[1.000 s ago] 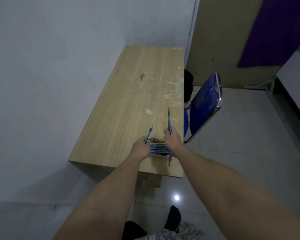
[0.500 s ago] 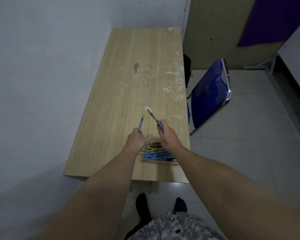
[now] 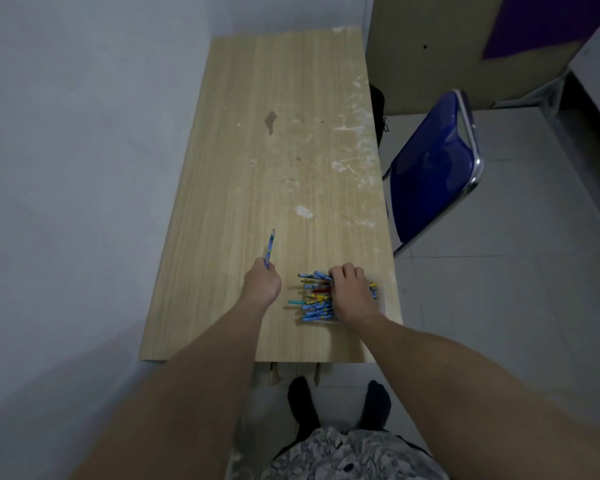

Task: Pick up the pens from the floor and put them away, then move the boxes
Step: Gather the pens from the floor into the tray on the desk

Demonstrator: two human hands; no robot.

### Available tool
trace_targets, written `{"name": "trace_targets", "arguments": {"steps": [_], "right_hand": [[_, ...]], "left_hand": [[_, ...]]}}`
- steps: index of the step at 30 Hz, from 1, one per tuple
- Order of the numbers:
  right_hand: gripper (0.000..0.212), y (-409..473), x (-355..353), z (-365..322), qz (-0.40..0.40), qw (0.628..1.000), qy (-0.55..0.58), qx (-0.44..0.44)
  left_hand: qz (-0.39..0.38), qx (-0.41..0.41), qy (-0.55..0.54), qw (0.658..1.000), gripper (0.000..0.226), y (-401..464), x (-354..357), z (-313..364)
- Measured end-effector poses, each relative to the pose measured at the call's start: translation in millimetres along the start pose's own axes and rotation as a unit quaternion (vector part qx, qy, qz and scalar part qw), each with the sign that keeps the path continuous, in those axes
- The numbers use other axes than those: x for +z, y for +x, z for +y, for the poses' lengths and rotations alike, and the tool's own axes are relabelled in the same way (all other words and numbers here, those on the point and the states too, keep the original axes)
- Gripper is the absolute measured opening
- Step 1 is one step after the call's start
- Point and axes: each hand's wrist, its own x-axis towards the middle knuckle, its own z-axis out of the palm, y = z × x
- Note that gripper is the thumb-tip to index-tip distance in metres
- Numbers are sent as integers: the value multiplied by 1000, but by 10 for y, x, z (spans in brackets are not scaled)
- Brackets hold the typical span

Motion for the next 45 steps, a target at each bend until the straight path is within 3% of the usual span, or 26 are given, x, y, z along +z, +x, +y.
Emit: {"name": "trace_targets", "arguments": {"steps": [8,13,18,22,30,33,35,38,40,45], "right_hand": [[31,-73,-85,-10,-3,1000,19,24],[35,-149,-254,135,37,996,20,80],[48,-287,-355,317,51,983,22,174],[64,-377,-346,490,-8,965,84,250],[57,-334,-358,593,-65,959,131,244],[44,-310,-349,599,-106,946,164,258],[41,-293,-351,599,-126,940,176,265],[43,-282,-360,618,-134,929,206,278],[44,-284,-383,643,-138,922,223,286],[38,-298,-406,660,-148,914,252,281]], "left_hand": [[0,8,-16,1000,24,-17,19,139],[-3,98,-19,995,25,-120,101,429],[-40,194,75,977,21,-309,289,591],[-62,227,194,952,27,-468,453,598],[-59,243,266,931,18,-511,528,535],[-101,277,322,900,19,-498,556,535],[-114,328,391,853,26,-479,555,501],[-73,389,501,770,40,-467,519,406],[-39,404,545,734,46,-449,503,344],[-16,440,563,700,54,-437,576,235]]}}
